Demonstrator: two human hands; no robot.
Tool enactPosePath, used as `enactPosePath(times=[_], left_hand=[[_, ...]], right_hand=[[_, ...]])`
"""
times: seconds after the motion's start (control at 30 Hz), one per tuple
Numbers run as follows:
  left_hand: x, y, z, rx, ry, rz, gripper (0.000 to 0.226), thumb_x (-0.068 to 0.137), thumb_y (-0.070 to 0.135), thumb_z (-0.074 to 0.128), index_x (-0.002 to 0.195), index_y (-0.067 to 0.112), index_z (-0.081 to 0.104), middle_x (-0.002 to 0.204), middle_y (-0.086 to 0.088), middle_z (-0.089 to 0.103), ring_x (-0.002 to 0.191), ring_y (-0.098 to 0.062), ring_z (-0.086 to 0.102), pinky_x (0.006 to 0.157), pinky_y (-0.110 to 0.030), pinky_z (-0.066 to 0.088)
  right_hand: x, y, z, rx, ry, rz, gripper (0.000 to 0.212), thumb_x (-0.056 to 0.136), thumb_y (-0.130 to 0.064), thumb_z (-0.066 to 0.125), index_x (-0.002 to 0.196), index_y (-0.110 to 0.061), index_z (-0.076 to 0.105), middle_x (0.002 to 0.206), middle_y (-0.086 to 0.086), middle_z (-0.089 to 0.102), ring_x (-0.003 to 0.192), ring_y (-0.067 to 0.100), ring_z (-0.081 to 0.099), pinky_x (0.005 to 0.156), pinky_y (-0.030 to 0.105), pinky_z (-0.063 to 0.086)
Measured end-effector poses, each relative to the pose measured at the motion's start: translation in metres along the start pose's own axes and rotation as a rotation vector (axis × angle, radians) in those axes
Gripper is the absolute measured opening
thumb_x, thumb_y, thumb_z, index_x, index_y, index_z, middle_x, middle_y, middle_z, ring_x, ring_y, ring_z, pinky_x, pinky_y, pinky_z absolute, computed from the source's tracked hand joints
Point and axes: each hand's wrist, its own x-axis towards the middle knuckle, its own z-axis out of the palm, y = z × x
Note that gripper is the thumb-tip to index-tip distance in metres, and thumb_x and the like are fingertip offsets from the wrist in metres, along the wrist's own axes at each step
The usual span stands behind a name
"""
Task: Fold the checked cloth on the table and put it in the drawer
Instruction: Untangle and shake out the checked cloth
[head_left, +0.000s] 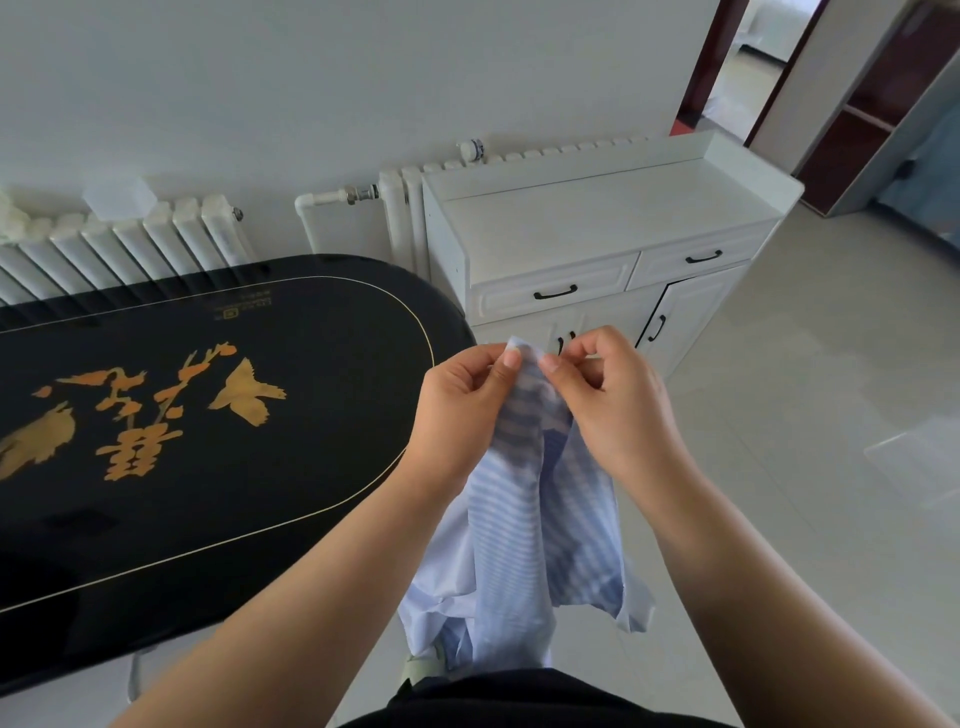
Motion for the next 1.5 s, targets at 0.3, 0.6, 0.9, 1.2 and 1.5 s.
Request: enactPosePath(times=[0.3, 0.6, 0.9, 1.2, 1.5], left_hand=[[0.025, 0.017, 0.012, -0.076, 0.048, -0.098, 0.023, 0.096, 0.020, 0.057, 0.078, 0.015, 0.071, 0.078, -0.012, 0.068, 0.074, -0.026, 0.063, 0.076, -0.043, 0.053], [0.032, 0.028, 0.029, -0.070, 0.151, -0.090, 0.025, 0.094, 0.025, 0.060, 0.072, 0.018, 0.071, 0.074, -0.006, 0.066, 0.074, -0.025, 0.060, 0.078, -0.043, 0.052], [0.032, 0.032, 0.033, -0.053, 0.186, -0.044, 0.024, 0.093, 0.026, 0.061, 0.073, 0.020, 0.073, 0.077, -0.007, 0.067, 0.077, -0.023, 0.061, 0.080, -0.045, 0.055], [0.038, 0.045, 0.026, -0.050, 0.173, 0.043, 0.030, 0.094, 0.025, 0.060, 0.066, 0.021, 0.069, 0.069, -0.005, 0.058, 0.071, -0.022, 0.051, 0.068, -0.033, 0.046], [0.076, 0.033, 0.005, 0.038, 0.436, 0.058, 0.037, 0.097, 0.032, 0.051, 0.060, 0.023, 0.053, 0.054, 0.010, 0.040, 0.050, -0.004, 0.037, 0.051, -0.018, 0.037]], right_hand=[[-0.028, 0.048, -0.005, -0.155, -0.147, 0.193, 0.022, 0.088, -0.040, 0.056, 0.101, -0.022, 0.053, 0.086, -0.010, 0.061, 0.080, 0.018, 0.059, 0.065, 0.031, 0.044], [-0.078, 0.130, 0.030, -0.322, 0.006, 0.280, 0.030, 0.093, -0.036, 0.054, 0.120, -0.023, 0.056, 0.129, -0.002, 0.040, 0.083, 0.018, 0.056, 0.062, 0.026, 0.037], [-0.084, 0.162, 0.030, -0.434, -0.088, 0.287, 0.038, 0.097, -0.043, 0.042, 0.131, -0.028, 0.053, 0.159, -0.001, 0.010, 0.142, 0.024, 0.016, 0.105, 0.037, 0.038], [-0.083, 0.203, 0.030, -0.346, -0.143, 0.329, 0.035, 0.100, -0.027, 0.039, 0.119, -0.007, 0.060, 0.121, 0.004, 0.059, 0.119, 0.025, 0.046, 0.095, 0.031, 0.036], [-0.060, 0.206, 0.004, -0.067, 0.215, 0.460, 0.021, 0.094, -0.017, 0.056, 0.083, -0.004, 0.067, 0.075, 0.005, 0.057, 0.074, 0.023, 0.052, 0.068, 0.028, 0.032]])
